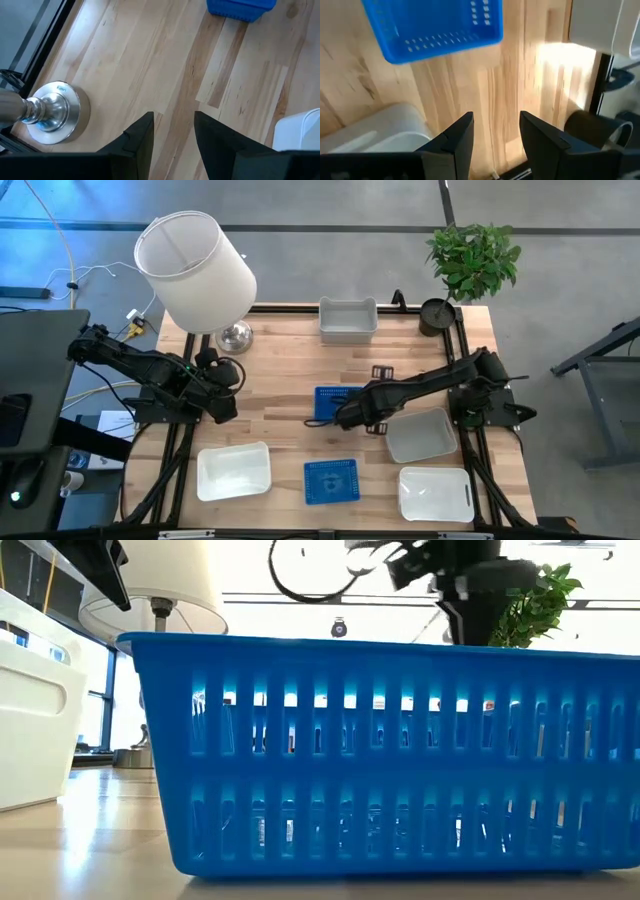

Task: Stack baskets by color
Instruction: Stack the bottom gray bin on the gray bin

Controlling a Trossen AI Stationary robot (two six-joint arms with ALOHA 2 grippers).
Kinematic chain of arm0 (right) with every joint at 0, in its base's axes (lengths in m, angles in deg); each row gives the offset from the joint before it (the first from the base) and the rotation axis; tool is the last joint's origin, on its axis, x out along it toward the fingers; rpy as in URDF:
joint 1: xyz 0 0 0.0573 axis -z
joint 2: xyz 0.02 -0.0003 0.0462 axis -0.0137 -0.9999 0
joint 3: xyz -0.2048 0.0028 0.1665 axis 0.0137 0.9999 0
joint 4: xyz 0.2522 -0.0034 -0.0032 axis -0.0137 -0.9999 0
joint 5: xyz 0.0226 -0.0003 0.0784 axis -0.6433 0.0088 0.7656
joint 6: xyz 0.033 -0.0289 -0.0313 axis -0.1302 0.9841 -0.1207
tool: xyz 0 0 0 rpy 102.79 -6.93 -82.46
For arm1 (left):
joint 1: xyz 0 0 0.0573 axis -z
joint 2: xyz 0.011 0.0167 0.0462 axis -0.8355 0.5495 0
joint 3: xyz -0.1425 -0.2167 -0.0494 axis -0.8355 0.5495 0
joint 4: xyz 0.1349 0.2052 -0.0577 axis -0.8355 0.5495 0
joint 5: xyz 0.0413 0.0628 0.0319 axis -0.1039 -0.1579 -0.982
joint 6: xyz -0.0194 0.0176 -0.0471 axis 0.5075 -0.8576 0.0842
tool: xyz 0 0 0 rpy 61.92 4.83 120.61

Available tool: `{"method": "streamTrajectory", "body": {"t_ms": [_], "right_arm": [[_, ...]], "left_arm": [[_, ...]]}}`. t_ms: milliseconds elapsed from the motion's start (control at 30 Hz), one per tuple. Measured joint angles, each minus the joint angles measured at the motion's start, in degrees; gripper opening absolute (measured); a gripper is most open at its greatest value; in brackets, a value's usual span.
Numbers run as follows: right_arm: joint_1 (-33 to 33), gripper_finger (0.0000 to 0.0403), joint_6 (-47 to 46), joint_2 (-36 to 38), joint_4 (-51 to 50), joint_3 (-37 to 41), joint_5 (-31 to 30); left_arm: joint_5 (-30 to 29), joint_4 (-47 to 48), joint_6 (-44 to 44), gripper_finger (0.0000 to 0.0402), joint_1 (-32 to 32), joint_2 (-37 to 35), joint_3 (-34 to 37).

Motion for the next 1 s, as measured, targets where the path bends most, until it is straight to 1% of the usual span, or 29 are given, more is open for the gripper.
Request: {"method": "streamTrajectory", "body": {"t_ms": [167, 300, 367, 467, 600, 700, 800, 1000], "right_arm": [[0.0, 0.0145, -5.0, 6.5, 0.9, 7.9, -0.2], [0.0, 0.0145, -8.6, 13.3, 3.9, 14.8, 2.2], [0.0, 0.0145, -9.1, 16.8, 6.0, 17.9, 4.7], [0.0, 0.0145, -9.0, 21.5, 9.1, 21.9, 10.2], [0.0, 0.0145, -6.5, 26.7, 14.6, 27.5, 15.2], [0.0, 0.0145, -5.4, 29.6, 19.7, 32.2, 17.6], [0.0, 0.0145, -5.4, 30.6, 24.2, 37.1, 18.7], [-0.2, 0.0145, -5.4, 30.7, 26.0, 43.0, 19.5]], "left_arm": [[0.1, -1.0, 0.0, 0.0126, 0.0, 0.0, 0.0], [0.1, -1.1, 0.0, 0.0126, 0.0, 0.0, 0.0], [0.1, -1.1, 0.0, 0.0126, 0.0, 0.0, 0.0], [0.1, -1.1, 0.0, 0.0126, 0.0, 0.0, 0.0], [0.0, -1.2, 0.0, 0.0126, 0.0, 0.0, 0.0], [0.0, -1.4, 0.0, 0.0126, 0.0, 0.0, 0.0], [0.0, -1.8, 0.0, 0.0126, 0.0, 0.0, 0.0], [0.0, -2.5, 0.0, 0.0126, 0.0, 0.0, 0.0]]}}
